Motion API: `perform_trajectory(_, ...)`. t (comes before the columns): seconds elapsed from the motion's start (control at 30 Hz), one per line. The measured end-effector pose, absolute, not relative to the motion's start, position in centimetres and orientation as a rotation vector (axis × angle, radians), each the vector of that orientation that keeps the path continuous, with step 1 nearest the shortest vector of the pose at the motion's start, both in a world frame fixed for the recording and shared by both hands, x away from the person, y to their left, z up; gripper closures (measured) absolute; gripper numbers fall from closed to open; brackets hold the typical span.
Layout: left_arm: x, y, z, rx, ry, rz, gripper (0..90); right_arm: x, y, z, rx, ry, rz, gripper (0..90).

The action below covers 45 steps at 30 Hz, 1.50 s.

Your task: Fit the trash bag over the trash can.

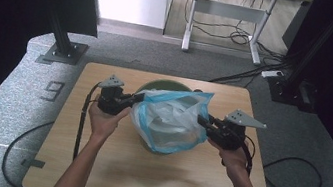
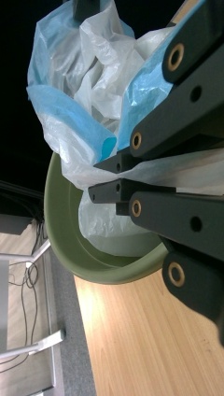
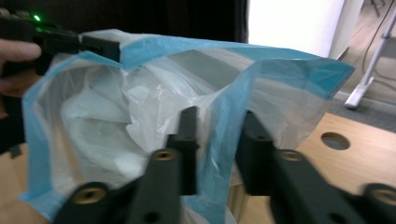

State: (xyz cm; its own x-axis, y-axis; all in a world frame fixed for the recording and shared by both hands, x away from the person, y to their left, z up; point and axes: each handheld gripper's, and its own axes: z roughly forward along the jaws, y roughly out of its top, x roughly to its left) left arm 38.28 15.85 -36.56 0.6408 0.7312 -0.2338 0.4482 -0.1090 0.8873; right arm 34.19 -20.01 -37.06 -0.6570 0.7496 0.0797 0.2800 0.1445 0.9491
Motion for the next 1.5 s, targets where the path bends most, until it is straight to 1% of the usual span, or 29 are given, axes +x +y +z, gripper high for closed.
perform_trajectory(0.03, 38.3, 15.9, -36.6, 1.743, 0.962, 0.317, 89.6, 34.3, -19.9, -37.1, 0.964, 2.013, 1.491, 85.3)
perform_trajectory(0.07, 38.4, 15.9, -36.6, 1.736, 0.964, 0.317, 89.6, 34.5, -19.8, -37.3, 0.937, 2.011, 1.443, 88.2)
perform_trajectory(0.23, 39.2, 16.5, -36.5, 1.714, 0.978, 0.319, 89.6, 36.1, -19.8, -38.8, 0.954, 2.016, 1.361, 88.4)
perform_trajectory(0.43, 40.4, 17.4, -36.6, 1.688, 0.998, 0.328, 89.6, 37.4, -20.5, -39.6, 0.986, 1.999, 1.307, 88.4)
perform_trajectory(0.63, 41.7, 18.9, -37.2, 1.621, 1.037, 0.268, 89.6, 38.2, -21.4, -39.7, 1.018, 1.970, 1.286, 88.3)
perform_trajectory(0.8, 42.8, 19.6, -38.1, 1.588, 1.071, 0.235, 89.6, 39.7, -21.6, -40.2, 1.054, 1.978, 1.241, 87.6)
perform_trajectory(1.23, 45.2, 19.9, -40.9, 1.628, 1.157, 0.204, 89.6, 43.5, -21.2, -42.8, 1.133, 2.040, 1.276, 87.5)
perform_trajectory(1.5, 46.0, 19.4, -42.7, 1.657, 1.187, 0.159, 89.6, 44.2, -21.3, -45.7, 1.206, 2.090, 1.314, 88.2)
